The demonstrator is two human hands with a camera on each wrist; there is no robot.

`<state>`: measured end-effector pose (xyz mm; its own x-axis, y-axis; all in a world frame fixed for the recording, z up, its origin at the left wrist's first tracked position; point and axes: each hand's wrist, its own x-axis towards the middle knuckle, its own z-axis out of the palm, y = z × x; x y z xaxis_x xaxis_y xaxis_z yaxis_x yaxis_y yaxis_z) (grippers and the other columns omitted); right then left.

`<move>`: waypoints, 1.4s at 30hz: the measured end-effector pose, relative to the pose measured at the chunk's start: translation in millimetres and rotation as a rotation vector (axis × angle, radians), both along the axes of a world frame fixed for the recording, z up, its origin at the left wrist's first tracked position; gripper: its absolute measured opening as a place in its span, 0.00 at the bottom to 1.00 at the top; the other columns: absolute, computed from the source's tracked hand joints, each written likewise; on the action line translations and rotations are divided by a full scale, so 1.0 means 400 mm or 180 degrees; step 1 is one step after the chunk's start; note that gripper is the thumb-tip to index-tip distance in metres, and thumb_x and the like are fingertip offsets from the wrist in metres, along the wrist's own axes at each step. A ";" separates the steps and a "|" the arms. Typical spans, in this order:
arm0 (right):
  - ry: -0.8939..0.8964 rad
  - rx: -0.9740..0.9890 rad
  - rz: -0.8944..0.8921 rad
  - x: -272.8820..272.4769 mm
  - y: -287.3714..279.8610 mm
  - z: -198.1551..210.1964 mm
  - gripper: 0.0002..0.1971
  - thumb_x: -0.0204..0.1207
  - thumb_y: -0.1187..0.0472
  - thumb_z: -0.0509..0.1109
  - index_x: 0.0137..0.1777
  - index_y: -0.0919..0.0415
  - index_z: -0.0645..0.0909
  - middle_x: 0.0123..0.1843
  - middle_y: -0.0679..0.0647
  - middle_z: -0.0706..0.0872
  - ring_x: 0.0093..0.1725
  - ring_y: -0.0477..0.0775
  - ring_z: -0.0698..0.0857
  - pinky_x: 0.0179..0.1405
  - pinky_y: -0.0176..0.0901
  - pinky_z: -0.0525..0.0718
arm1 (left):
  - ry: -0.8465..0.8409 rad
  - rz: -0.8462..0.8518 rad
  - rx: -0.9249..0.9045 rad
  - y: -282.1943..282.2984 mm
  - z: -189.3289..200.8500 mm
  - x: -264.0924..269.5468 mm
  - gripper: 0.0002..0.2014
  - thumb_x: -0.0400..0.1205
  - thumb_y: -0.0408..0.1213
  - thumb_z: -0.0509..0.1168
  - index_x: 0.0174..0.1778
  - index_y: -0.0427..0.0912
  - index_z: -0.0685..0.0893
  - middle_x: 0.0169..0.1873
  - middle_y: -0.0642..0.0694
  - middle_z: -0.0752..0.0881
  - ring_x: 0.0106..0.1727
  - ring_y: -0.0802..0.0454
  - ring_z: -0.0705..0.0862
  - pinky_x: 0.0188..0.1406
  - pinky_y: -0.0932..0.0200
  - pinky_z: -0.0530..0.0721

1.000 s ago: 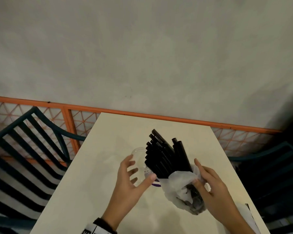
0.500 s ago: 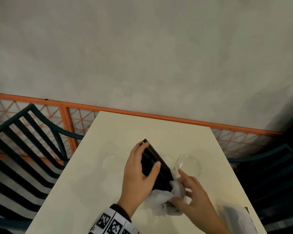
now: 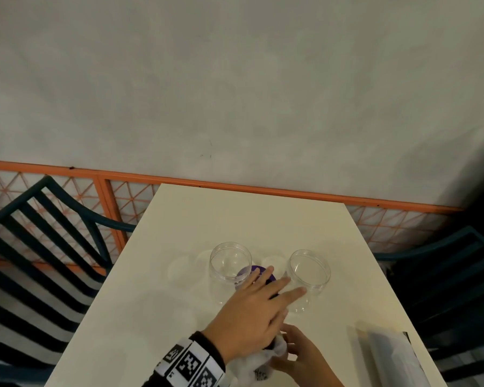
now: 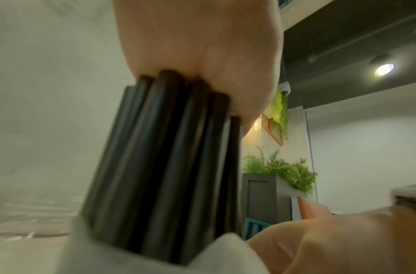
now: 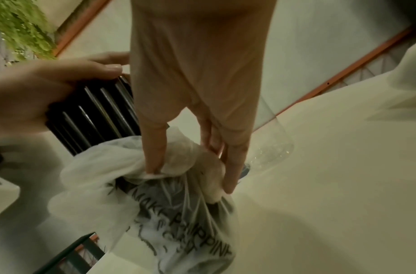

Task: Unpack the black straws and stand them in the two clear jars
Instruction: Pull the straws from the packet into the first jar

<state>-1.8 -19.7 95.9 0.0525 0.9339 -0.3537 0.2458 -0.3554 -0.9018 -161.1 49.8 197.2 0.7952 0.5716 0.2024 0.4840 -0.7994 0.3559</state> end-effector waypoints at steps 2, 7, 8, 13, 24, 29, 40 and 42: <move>-0.0032 -0.0065 0.0001 0.012 0.004 -0.011 0.56 0.27 0.31 0.82 0.62 0.42 0.71 0.53 0.57 0.87 0.50 0.50 0.89 0.49 0.42 0.87 | 0.0260 -0.0016 0.0375 -0.007 -0.010 0.006 0.23 0.82 0.43 0.48 0.74 0.61 0.62 0.75 0.49 0.73 0.79 0.43 0.64 0.77 0.45 0.52; -0.0267 -0.0043 0.0148 0.009 -0.014 -0.036 0.59 0.41 0.32 0.83 0.75 0.51 0.67 0.67 0.51 0.82 0.61 0.47 0.85 0.50 0.32 0.84 | 0.0510 0.0254 0.0730 -0.009 -0.031 0.008 0.24 0.77 0.45 0.53 0.71 0.50 0.72 0.72 0.45 0.76 0.73 0.45 0.74 0.69 0.50 0.76; -0.0265 -0.0037 0.0161 0.005 -0.019 -0.036 0.57 0.46 0.34 0.83 0.76 0.50 0.65 0.69 0.48 0.80 0.63 0.46 0.83 0.50 0.29 0.83 | 0.0531 0.0260 0.0760 -0.011 -0.033 0.012 0.25 0.78 0.45 0.53 0.72 0.46 0.70 0.72 0.45 0.76 0.73 0.46 0.75 0.68 0.50 0.77; 0.0028 0.0103 -0.0096 0.006 -0.025 -0.034 0.46 0.44 0.31 0.80 0.65 0.46 0.77 0.61 0.43 0.87 0.58 0.38 0.85 0.49 0.26 0.83 | 0.0617 0.0439 0.0721 -0.026 -0.021 0.031 0.24 0.80 0.47 0.50 0.71 0.43 0.72 0.66 0.51 0.82 0.68 0.50 0.79 0.70 0.53 0.76; 0.0380 0.0168 -0.0452 -0.017 -0.017 0.016 0.39 0.39 0.39 0.86 0.53 0.53 0.88 0.49 0.49 0.93 0.55 0.45 0.88 0.44 0.28 0.84 | 0.0316 0.0781 -0.0190 -0.006 0.012 -0.025 0.27 0.84 0.53 0.35 0.76 0.52 0.64 0.79 0.51 0.62 0.78 0.57 0.63 0.78 0.59 0.55; -0.0194 0.1049 -0.0807 -0.010 -0.004 0.144 0.15 0.63 0.64 0.79 0.48 0.46 0.87 0.44 0.40 0.93 0.50 0.43 0.89 0.42 0.20 0.80 | -0.1129 0.0958 -0.0741 0.047 0.071 -0.086 0.20 0.84 0.50 0.48 0.73 0.64 0.65 0.78 0.67 0.46 0.74 0.71 0.53 0.72 0.76 0.54; -0.3053 0.3001 -0.0369 0.031 0.225 0.375 0.18 0.69 0.60 0.67 0.59 0.61 0.84 0.51 0.56 0.88 0.55 0.47 0.75 0.66 0.40 0.64 | -0.1127 0.1474 -0.0861 0.178 0.002 -0.055 0.64 0.55 0.68 0.72 0.80 0.44 0.45 0.80 0.48 0.55 0.76 0.50 0.67 0.74 0.50 0.71; -0.3164 0.3091 -0.0094 0.019 0.264 0.380 0.18 0.67 0.66 0.70 0.59 0.62 0.84 0.49 0.57 0.88 0.54 0.48 0.77 0.72 0.46 0.68 | -0.1327 0.1662 -0.0894 0.188 -0.049 -0.031 0.69 0.51 0.65 0.76 0.79 0.41 0.43 0.80 0.44 0.55 0.76 0.47 0.66 0.73 0.47 0.73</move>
<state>5.7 85.8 247.7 -0.0796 0.7757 0.6261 0.9262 0.2898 -0.2412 -173.5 125.2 177.5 0.2930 0.9307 0.2191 0.5569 -0.3524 0.7521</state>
